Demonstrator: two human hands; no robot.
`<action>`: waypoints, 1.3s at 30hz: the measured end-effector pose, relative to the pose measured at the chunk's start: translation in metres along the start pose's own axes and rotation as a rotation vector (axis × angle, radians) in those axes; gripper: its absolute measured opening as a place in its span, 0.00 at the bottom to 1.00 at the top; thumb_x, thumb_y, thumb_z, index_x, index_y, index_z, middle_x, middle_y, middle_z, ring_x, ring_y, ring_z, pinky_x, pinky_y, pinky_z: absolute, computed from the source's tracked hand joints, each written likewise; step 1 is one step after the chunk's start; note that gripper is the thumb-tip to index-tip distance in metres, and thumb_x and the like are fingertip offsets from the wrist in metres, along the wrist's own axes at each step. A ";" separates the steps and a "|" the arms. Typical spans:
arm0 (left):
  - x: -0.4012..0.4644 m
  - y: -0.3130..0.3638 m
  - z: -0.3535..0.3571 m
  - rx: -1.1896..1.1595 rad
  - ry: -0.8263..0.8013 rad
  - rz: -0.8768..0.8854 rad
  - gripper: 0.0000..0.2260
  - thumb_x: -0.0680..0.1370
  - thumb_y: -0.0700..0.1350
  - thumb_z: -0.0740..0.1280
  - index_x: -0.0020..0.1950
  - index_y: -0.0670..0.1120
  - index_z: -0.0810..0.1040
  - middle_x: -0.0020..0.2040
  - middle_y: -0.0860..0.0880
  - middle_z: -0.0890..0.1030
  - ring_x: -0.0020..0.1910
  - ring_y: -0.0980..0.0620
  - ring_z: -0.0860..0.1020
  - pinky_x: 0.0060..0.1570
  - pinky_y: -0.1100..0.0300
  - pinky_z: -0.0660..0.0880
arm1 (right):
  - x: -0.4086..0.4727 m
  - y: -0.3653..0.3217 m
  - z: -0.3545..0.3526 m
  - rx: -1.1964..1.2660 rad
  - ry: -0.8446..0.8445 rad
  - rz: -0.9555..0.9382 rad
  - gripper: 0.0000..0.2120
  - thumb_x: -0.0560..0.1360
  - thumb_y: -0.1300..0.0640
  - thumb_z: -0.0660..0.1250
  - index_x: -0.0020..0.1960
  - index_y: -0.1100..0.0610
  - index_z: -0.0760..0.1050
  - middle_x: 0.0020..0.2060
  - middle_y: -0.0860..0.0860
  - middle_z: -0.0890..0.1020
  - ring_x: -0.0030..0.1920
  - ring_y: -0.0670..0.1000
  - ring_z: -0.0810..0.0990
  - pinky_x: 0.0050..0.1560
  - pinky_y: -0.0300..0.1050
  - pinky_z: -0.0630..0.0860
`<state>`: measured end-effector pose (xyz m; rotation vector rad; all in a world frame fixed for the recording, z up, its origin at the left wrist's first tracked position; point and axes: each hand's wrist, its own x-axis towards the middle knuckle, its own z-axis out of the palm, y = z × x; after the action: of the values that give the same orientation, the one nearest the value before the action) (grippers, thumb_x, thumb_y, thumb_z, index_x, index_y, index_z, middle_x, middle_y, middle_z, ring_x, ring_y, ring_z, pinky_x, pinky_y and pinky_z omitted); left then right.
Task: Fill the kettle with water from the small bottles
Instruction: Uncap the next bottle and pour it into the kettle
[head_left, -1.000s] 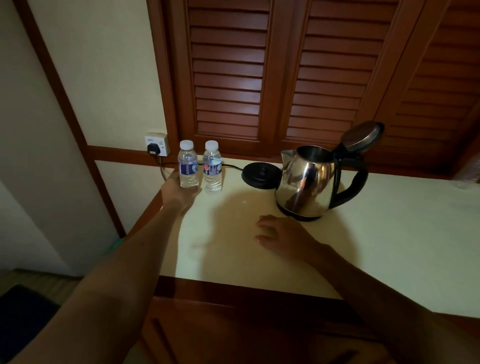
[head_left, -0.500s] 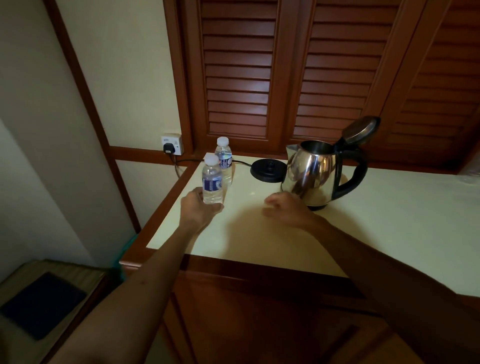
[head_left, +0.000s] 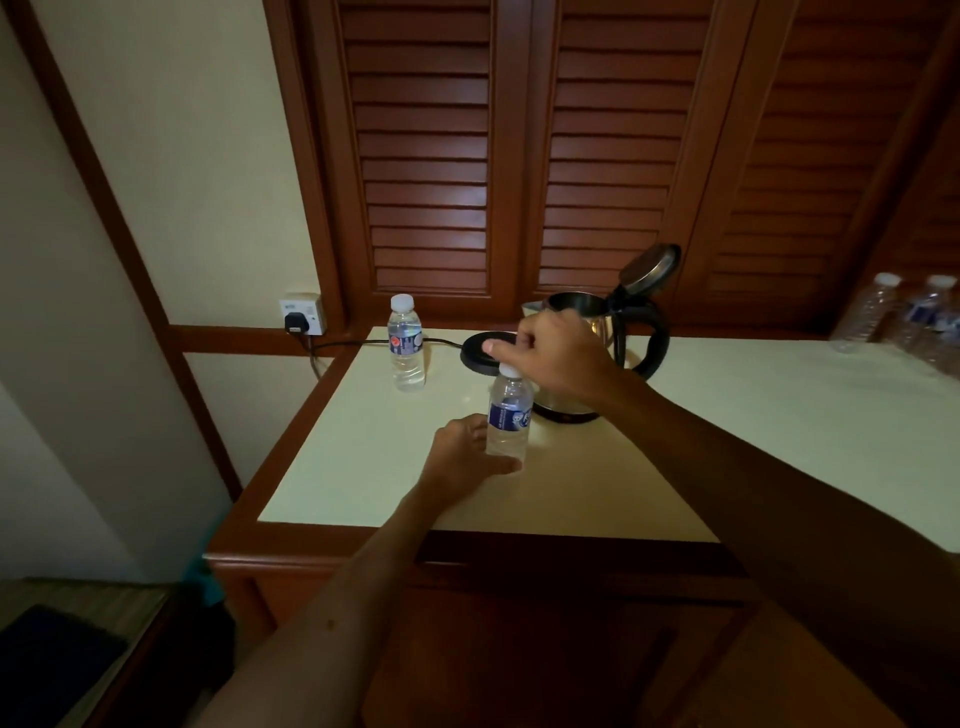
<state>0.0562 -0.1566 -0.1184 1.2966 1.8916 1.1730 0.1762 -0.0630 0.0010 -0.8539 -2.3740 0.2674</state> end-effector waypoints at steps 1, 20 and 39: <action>0.001 -0.001 0.001 -0.011 -0.003 -0.004 0.29 0.66 0.44 0.81 0.65 0.44 0.78 0.60 0.49 0.82 0.57 0.50 0.82 0.62 0.51 0.77 | 0.000 -0.003 -0.006 -0.065 -0.049 0.010 0.23 0.72 0.37 0.65 0.35 0.57 0.75 0.30 0.52 0.76 0.34 0.49 0.75 0.35 0.45 0.72; 0.001 -0.006 -0.005 -0.094 -0.034 0.011 0.24 0.62 0.42 0.83 0.55 0.46 0.83 0.50 0.51 0.86 0.48 0.54 0.85 0.56 0.54 0.80 | 0.001 -0.008 -0.032 -0.320 -0.492 -0.297 0.06 0.76 0.52 0.64 0.42 0.53 0.71 0.40 0.47 0.71 0.42 0.47 0.68 0.52 0.51 0.70; 0.001 -0.005 -0.001 -0.045 -0.018 0.007 0.28 0.63 0.45 0.82 0.61 0.45 0.80 0.56 0.49 0.84 0.53 0.51 0.83 0.58 0.55 0.79 | 0.014 -0.028 -0.040 -0.382 -0.577 -0.232 0.17 0.78 0.46 0.63 0.36 0.56 0.75 0.33 0.53 0.77 0.39 0.54 0.77 0.37 0.46 0.70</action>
<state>0.0529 -0.1571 -0.1220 1.2862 1.8390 1.1965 0.1770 -0.0765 0.0499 -0.7207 -3.1034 -0.0513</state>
